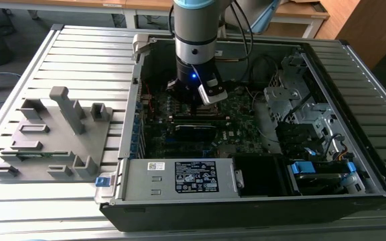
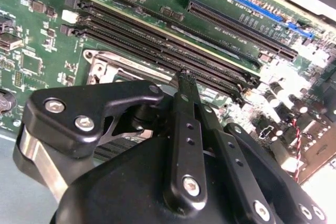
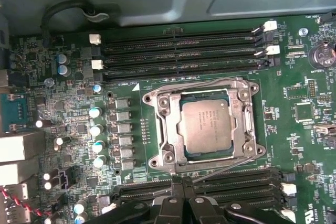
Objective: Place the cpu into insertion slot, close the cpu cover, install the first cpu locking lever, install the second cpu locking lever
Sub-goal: 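Install the second cpu locking lever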
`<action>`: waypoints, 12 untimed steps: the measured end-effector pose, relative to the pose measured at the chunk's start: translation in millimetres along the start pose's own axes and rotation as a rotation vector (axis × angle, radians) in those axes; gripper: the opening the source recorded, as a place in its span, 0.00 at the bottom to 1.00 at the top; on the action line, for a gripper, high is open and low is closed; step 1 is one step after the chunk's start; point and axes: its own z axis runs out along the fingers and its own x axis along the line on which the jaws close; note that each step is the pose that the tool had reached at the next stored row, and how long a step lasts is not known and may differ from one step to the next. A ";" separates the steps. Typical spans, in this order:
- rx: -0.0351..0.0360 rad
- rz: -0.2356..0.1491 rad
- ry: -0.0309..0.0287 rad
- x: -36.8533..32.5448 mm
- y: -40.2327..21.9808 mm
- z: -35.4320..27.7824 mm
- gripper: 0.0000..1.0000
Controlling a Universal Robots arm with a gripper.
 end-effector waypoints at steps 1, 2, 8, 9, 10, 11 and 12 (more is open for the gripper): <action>0.0001 0.000 0.0001 1.0 -0.1 0.2 0.11; 0.0001 0.000 0.0001 2.0 -0.2 0.5 0.11; 0.0002 0.000 0.0002 7.7 -1.0 5.1 0.11; 0.0003 0.000 0.0002 8.2 -1.0 5.7 0.11; 0.0004 0.000 0.0002 8.6 -1.1 6.0 0.11; 0.0005 0.000 0.0003 8.9 -1.2 6.1 0.11; 0.0001 0.000 0.0003 9.2 -1.2 6.3 0.11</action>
